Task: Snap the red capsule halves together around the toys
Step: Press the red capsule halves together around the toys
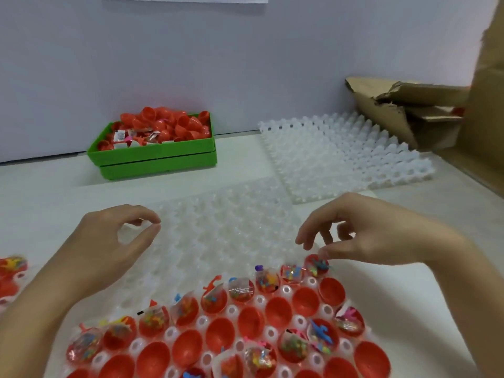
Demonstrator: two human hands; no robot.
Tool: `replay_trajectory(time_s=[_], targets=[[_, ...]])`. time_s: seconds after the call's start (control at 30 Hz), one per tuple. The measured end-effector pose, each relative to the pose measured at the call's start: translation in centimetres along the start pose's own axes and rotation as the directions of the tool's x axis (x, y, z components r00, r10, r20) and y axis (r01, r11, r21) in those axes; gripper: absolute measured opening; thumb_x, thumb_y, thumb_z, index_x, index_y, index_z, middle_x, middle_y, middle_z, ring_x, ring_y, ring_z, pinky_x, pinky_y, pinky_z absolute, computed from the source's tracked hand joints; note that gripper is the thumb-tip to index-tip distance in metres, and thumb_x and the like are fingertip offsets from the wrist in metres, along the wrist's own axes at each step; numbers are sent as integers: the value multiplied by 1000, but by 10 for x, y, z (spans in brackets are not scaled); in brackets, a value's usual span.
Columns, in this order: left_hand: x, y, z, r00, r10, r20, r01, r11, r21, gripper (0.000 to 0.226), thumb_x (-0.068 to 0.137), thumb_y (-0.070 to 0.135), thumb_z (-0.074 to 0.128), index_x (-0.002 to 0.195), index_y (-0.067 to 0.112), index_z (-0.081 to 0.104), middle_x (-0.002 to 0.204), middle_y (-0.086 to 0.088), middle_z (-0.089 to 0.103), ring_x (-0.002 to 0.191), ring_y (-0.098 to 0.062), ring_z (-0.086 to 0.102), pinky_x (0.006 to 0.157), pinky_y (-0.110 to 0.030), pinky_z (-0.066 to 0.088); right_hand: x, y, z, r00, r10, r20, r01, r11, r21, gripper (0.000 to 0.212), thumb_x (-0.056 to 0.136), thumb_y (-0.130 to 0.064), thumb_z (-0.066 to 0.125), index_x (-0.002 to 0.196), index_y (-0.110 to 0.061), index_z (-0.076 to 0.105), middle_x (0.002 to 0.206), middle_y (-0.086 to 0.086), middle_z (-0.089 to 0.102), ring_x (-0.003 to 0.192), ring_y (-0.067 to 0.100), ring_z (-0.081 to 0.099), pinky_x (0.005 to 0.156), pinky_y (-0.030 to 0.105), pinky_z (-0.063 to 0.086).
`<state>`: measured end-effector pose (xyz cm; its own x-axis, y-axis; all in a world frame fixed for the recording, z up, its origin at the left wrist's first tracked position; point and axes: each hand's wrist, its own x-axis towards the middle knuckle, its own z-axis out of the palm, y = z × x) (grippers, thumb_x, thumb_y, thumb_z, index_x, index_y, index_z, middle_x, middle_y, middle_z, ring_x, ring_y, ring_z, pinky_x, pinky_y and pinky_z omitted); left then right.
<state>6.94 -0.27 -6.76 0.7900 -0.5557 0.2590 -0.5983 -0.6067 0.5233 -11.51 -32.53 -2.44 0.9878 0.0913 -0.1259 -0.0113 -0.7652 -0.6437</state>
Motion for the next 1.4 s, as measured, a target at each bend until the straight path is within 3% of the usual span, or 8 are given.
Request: replay_trajectory(time_s=[0.27, 0.4, 0.63, 0.8, 1.0, 1.1, 1.27, 1.4], targets=[[-1, 6, 1, 1000, -5, -29, 6, 1000, 26, 6, 84, 45, 59, 84, 44, 65, 94, 27, 66, 91, 3, 61, 79, -31, 46, 4, -2, 10, 999, 22, -40, -23, 999, -42, 25, 86, -21, 68, 95, -43, 72, 84, -26, 69, 82, -5, 60, 68, 9, 43], [0, 2, 2, 1000, -5, -19, 6, 998, 55, 17, 88, 27, 68, 85, 43, 66, 95, 26, 67, 91, 2, 62, 79, -30, 46, 6, -1, 10, 998, 26, -52, -27, 1000, -15, 24, 85, -18, 71, 93, -40, 73, 81, -23, 71, 80, -4, 61, 69, 10, 44], [0, 5, 2, 1000, -2, 1, 2, 999, 32, 18, 88, 27, 67, 84, 44, 64, 95, 29, 65, 91, 2, 61, 78, -27, 45, 8, -2, 10, 993, 28, -115, -28, 1000, 4, 28, 82, -12, 74, 90, -39, 74, 78, -21, 72, 79, -1, 66, 70, 11, 45], [-1, 9, 0, 1000, 1, 7, -1, 1000, 31, 18, 89, 25, 68, 84, 42, 64, 96, 26, 65, 92, -2, 62, 80, -29, 44, 6, -6, 3, 981, 55, -189, -48, 998, 43, 27, 81, -10, 76, 86, -37, 75, 77, -17, 73, 74, 2, 70, 72, 26, 59], [-3, 29, -2, 999, 16, -31, -16, 1000, -1, 5, 87, 41, 61, 90, 42, 65, 97, 35, 58, 97, 6, 55, 86, -18, 36, 19, -22, -4, 932, 84, -354, -67, 996, 59, 27, 82, -11, 76, 84, -38, 74, 79, -22, 71, 62, 7, 71, 57, 32, 61], [-5, 44, -2, 998, 29, -59, -36, 992, -125, 26, 78, 58, 51, 91, 43, 68, 97, 36, 65, 100, 21, 52, 81, -7, 38, 35, -36, -5, 918, 79, -388, -49, 995, 86, 25, 82, -13, 75, 84, -38, 74, 80, -22, 71, 61, 9, 71, 54, 30, 60], [-11, 67, 6, 994, 98, 49, -69, 904, -422, 29, 81, 58, 67, 104, 41, 68, 103, 23, 70, 99, -1, 67, 85, -13, 51, 65, -55, 9, 916, 127, -380, -21, 962, 272, 25, 83, -9, 71, 81, -34, 75, 75, -12, 72, 61, 9, 71, 47, 16, 51], [-13, 72, 11, 984, 91, 155, -17, 904, -428, 73, 57, 57, 86, 121, 53, 51, 109, 25, 66, 97, -4, 67, 79, -16, 55, 79, -68, 36, 931, 147, -333, -16, 931, 365, 19, 82, -13, 74, 84, -32, 75, 73, -11, 73, 61, 7, 71, 46, 14, 48]])
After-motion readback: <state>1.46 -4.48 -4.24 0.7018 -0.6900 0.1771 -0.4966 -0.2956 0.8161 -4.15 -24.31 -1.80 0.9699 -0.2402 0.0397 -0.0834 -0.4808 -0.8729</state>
